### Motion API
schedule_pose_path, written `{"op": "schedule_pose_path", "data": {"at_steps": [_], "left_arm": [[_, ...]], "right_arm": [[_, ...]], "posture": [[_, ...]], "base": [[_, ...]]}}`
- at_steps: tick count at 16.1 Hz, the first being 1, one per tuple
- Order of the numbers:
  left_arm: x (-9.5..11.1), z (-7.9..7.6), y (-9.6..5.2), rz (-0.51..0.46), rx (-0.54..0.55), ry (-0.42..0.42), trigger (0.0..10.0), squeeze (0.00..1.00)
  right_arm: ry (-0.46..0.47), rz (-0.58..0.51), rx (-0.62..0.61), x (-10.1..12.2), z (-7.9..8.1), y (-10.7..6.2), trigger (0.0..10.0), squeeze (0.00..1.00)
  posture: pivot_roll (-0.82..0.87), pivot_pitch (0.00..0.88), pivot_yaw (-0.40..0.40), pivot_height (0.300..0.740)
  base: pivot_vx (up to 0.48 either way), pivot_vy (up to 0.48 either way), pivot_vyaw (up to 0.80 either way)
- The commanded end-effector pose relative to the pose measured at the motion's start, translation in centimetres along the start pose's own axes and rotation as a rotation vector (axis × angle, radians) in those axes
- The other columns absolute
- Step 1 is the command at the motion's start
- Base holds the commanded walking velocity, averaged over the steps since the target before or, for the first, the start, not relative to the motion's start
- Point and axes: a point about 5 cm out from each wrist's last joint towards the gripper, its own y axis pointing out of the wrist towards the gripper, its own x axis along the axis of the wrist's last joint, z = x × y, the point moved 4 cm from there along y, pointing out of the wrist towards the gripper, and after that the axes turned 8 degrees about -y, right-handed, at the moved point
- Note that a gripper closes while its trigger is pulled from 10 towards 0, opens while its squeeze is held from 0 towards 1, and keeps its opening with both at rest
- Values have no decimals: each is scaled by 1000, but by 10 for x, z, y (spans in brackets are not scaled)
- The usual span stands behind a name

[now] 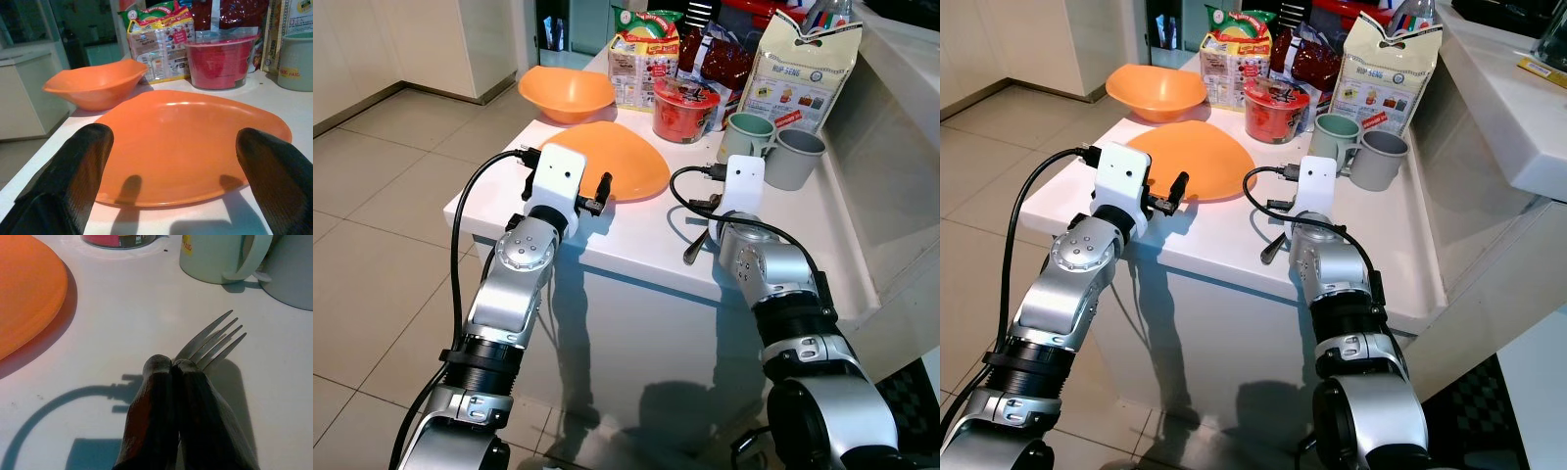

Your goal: Setting the table

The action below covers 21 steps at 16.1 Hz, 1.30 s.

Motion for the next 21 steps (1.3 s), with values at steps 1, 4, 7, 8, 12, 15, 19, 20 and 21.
{"op": "schedule_pose_path", "data": {"at_steps": [1,4,7,8,12,15,19,20,21], "left_arm": [[10,-4,3,-22,-15,7,10000,0],[10,-4,4,-22,-14,5,10000,0],[11,-5,4,-23,-14,2,10000,0],[10,-6,4,-23,-14,1,10000,0],[9,-5,3,-21,-11,0,10000,0],[10,-5,3,-22,-11,-2,10000,0],[10,-5,3,-22,-10,-1,10000,0],[10,-5,3,-21,-11,-1,10000,0],[9,-5,3,-20,-12,0,10000,0]], "right_arm": [[-8,0,-19,-2,-6,-1,0,0],[-27,-152,-10,36,-1,-10,0,0],[-41,-225,-11,55,-1,-14,0,0],[-42,-222,-14,52,-3,-13,0,0],[-62,-205,-5,43,-2,-13,0,0],[-104,-120,-11,27,0,-8,10000,0],[-62,-39,-15,7,-6,-3,10000,1000],[-63,-34,-13,5,-6,-3,10000,1000],[-61,-22,-6,1,-4,-2,10000,1000]], "posture": [[188,0,-89,740],[185,0,-90,740],[182,0,-91,740],[181,0,-91,740],[182,0,-92,740],[183,0,-92,740],[185,0,-90,740],[185,0,-90,740],[186,0,-89,740]], "base": [[0,0,0],[0,0,0],[0,0,0],[0,0,0],[0,0,0],[0,0,0],[0,0,0],[0,0,0],[0,0,0]]}}
